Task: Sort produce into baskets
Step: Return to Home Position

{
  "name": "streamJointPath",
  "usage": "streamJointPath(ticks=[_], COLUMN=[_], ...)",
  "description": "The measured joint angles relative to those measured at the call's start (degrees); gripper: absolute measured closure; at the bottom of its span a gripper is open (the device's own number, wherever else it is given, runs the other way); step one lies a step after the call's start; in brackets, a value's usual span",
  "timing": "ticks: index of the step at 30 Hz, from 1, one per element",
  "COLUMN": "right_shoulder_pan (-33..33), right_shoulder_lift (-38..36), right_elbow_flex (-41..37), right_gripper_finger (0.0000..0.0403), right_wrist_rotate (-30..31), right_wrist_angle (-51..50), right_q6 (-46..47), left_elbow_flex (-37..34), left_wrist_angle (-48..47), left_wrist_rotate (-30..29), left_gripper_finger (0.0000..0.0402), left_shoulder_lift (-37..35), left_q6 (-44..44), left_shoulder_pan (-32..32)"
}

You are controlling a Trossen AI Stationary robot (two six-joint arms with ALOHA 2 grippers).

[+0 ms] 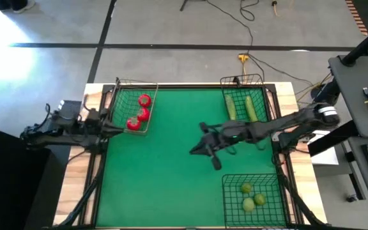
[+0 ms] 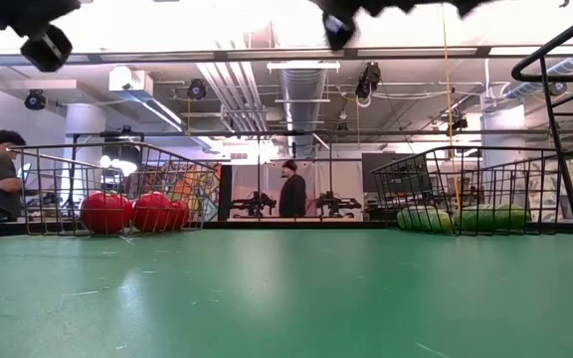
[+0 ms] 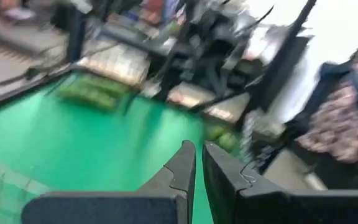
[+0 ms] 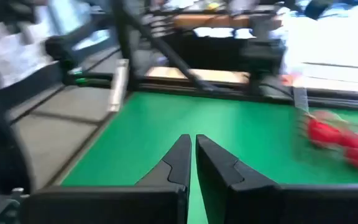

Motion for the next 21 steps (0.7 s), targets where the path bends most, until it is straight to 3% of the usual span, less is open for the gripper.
streamJointPath(ticks=[4, 9, 11, 15, 18, 21], right_shoulder_pan=[-0.13, -0.02, -0.04, -0.19, -0.51, -1.95], right_shoulder_lift=[-7.41, -15.05, -17.43, -21.96, -25.27, -29.87], right_elbow_flex=[-11.08, -17.28, -18.18, -19.01, -21.22, -26.36], right_gripper_finger=[0.0385, 0.0385, 0.0385, 0.0385, 0.0385, 0.0385], right_wrist_rotate=[5.38, 6.59, 11.09, 11.15, 8.23, 8.3], right_wrist_angle=[5.59, 5.16, 5.41, 5.86, 5.88, 6.1], right_q6=[3.57, 5.87, 10.16, 3.04, 1.82, 3.06], left_elbow_flex=[-0.25, -3.89, -6.69, -11.23, -14.85, -20.1], left_wrist_angle=[0.08, 2.17, 2.23, 4.52, 12.93, 28.8], left_wrist_rotate=[-1.73, -1.99, -2.01, -1.85, 1.01, 6.93], left_gripper_finger=[0.0388, 0.0388, 0.0388, 0.0388, 0.0388, 0.0388], left_shoulder_lift=[3.58, 3.51, 2.57, -1.28, -4.37, -4.31], left_q6=[3.34, 10.89, 11.22, 11.29, 13.08, 14.23], left_shoulder_pan=[0.01, 0.1, 0.11, 0.13, 0.13, 0.11])
